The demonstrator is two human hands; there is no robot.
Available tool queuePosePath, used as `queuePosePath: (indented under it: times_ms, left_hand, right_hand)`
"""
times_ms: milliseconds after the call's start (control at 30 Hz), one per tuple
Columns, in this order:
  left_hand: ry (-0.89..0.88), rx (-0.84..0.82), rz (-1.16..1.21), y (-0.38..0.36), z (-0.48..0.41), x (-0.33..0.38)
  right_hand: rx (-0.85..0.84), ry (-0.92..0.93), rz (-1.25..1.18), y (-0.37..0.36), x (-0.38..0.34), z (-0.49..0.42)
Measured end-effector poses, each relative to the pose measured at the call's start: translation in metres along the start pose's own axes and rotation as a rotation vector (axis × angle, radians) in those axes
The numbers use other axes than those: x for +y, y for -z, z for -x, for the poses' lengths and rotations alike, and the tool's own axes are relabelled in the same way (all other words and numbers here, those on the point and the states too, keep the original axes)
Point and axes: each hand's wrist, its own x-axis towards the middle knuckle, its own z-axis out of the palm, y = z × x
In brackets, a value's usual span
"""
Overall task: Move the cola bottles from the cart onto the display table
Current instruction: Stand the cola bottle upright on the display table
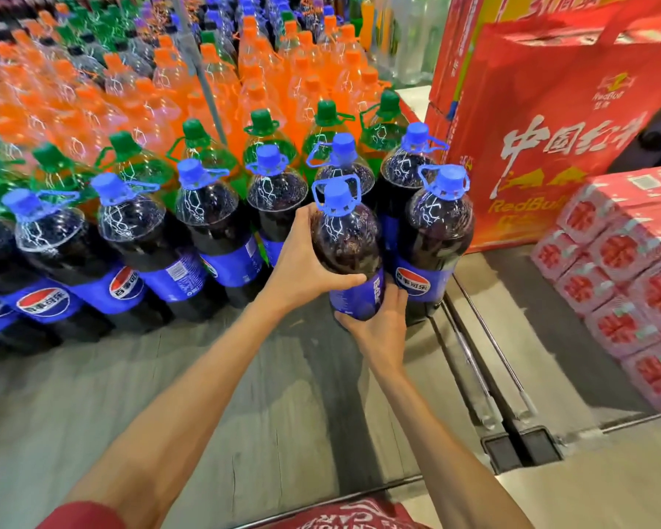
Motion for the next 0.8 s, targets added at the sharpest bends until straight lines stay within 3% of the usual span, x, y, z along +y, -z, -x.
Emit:
queuePosePath:
  times_ms: [400,800]
  left_hand:
    - [-0.074,-0.031,-0.009,0.002,-0.008,-0.009]
    - [-0.140,-0.057,-0.044,-0.011,-0.009,-0.009]
  right_hand:
    - [0.115,-0.040,0.276,-0.007,-0.014,0.005]
    - [0.200,-0.146,0.141,-0.012,-0.017,0.010]
